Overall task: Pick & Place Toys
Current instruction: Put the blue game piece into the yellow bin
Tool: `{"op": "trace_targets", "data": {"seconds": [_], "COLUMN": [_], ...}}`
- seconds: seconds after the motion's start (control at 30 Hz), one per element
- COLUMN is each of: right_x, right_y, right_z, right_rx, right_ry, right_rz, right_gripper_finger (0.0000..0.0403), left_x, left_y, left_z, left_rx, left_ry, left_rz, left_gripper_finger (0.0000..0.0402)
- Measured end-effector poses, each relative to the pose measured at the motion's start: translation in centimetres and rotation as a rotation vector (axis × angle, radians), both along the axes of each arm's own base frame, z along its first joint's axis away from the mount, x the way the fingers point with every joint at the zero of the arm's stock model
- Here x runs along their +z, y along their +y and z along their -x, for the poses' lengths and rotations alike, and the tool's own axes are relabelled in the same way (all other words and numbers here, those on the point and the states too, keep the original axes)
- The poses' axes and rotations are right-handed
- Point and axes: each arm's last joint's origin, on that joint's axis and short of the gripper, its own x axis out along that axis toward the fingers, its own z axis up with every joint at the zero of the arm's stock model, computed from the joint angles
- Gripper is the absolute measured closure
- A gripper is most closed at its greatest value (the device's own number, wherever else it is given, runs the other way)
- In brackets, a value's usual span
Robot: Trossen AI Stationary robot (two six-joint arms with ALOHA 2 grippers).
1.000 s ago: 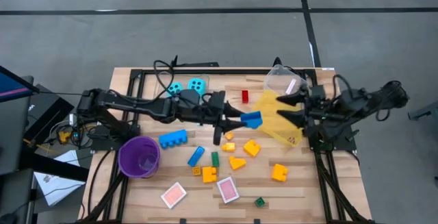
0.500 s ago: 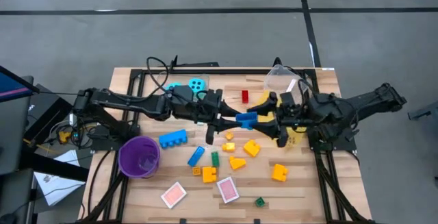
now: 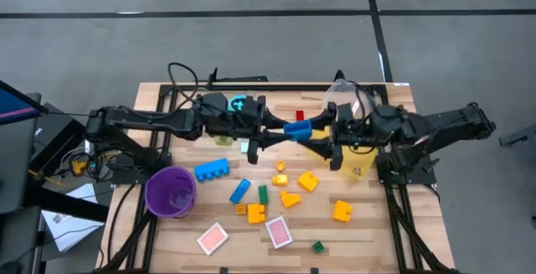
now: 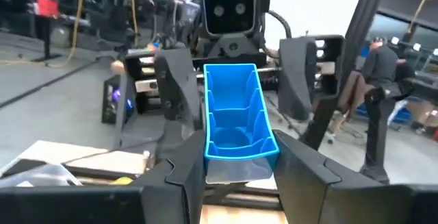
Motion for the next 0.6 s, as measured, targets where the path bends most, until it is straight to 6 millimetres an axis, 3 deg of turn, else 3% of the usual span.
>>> {"op": "trace_targets", "data": {"seconds": [0.23, 0.6], "right_x": [1.0, 0.7], "right_y": [-1.3, -1.7], "right_z": [1.2, 0.6], "right_rx": [-0.040, -0.013], "right_ry": [-0.043, -0.034], "right_rz": [0.016, 0.017], "right_gripper_finger": [0.0151, 0.0190], "left_x": [0.3, 0.7], "left_y": [0.8, 0.8], "left_z": [0.6, 0.6], "left_rx": [0.023, 0.023], "left_ry": [0.019, -0.020], "left_rz": [0.001, 0.002], "left_gripper_finger": [0.0268, 0.0268]}}
